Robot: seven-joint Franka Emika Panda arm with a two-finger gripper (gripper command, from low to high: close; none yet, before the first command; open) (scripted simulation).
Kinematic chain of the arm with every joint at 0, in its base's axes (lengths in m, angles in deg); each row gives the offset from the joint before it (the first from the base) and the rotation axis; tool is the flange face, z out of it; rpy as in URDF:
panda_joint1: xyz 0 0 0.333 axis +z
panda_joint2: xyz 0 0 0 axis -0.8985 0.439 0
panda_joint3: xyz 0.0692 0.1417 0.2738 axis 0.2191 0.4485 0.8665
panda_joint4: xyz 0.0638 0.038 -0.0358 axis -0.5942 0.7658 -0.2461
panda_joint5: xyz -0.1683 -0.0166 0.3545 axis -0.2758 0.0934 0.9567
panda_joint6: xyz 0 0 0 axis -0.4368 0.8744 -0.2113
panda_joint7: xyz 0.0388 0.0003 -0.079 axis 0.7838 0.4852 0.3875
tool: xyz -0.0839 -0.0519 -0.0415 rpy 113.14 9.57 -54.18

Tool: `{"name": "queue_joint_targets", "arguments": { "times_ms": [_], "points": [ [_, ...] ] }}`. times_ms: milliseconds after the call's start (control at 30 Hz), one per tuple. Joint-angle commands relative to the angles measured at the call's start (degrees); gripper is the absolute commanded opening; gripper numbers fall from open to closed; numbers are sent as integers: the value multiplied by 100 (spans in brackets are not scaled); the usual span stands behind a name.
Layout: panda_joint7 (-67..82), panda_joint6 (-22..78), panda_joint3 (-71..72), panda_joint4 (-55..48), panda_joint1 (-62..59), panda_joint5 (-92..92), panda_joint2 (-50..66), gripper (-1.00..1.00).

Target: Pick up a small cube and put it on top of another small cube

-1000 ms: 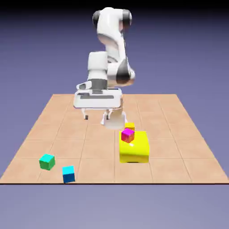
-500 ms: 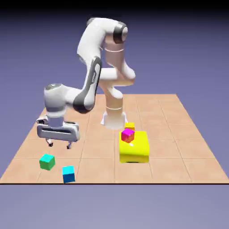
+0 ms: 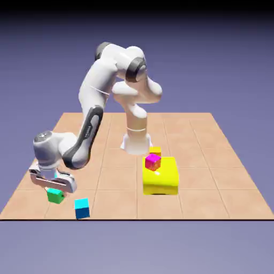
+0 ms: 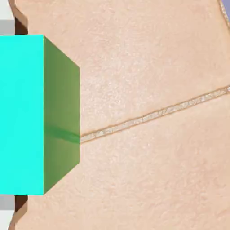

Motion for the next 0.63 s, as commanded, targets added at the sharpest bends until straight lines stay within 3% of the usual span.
{"name": "queue_joint_targets", "arguments": {
  "times_ms": [0,300,467,500,600],
  "points": [
    [-116,154,-159,39,120,-179,-208,-100],
    [-1167,952,-29,-242,1395,-1300,-1071,-100],
    [-792,205,445,-195,1033,-720,-300,-100],
    [-792,205,445,-195,1033,-720,-300,100],
    [-994,607,190,-220,1228,-1032,-714,100]
  ]
}}
